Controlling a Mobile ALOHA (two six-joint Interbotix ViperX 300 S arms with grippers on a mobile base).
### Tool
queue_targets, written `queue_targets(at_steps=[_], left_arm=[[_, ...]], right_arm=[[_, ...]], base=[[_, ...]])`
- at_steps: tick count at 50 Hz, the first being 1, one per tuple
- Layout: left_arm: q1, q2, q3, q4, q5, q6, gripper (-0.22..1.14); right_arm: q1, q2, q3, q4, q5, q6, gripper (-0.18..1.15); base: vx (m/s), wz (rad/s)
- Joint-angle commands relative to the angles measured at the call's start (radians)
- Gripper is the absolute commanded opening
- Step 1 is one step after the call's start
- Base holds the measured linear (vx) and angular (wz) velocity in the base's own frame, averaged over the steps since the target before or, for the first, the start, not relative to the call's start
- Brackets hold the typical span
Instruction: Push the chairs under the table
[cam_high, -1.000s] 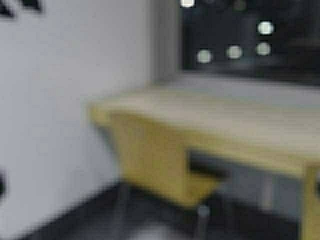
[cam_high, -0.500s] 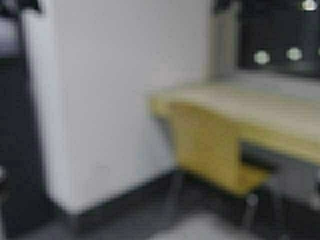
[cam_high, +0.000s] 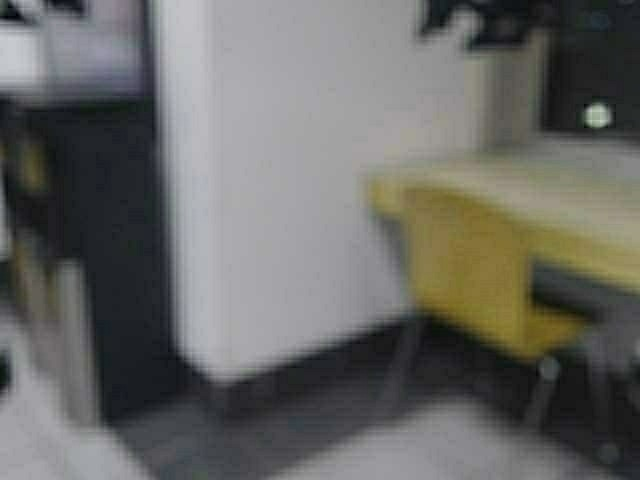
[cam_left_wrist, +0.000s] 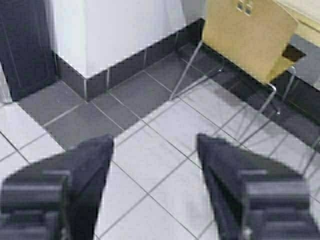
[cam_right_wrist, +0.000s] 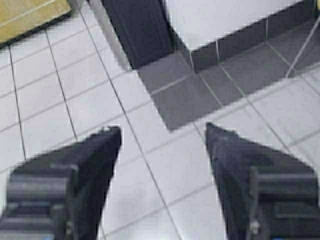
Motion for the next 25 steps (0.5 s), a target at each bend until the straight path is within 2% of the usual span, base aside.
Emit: queue_targets(at_steps=[1,12,25], left_arm=[[0.0,0.006,-0.012,-0.012,-0.002,-0.015,0.88],[0.0,0.002,-0.015,-0.012,0.032,-0.037,0.88],[0.0,0.003,0.003,-0.014,0.038,-0.038,0.88]], right_arm=[[-0.003,-0.002,-0.043,-0.002,0.041,0.002,0.87],[-0.003,0.002,-0.054,-0.002,0.061,0.002,0.87],[-0.003,0.054,-0.089,-0.003,0.063,0.0,0.87]], base=[[-0.36,-0.2],[-0.35,-0.33],[-0.37,-0.49]])
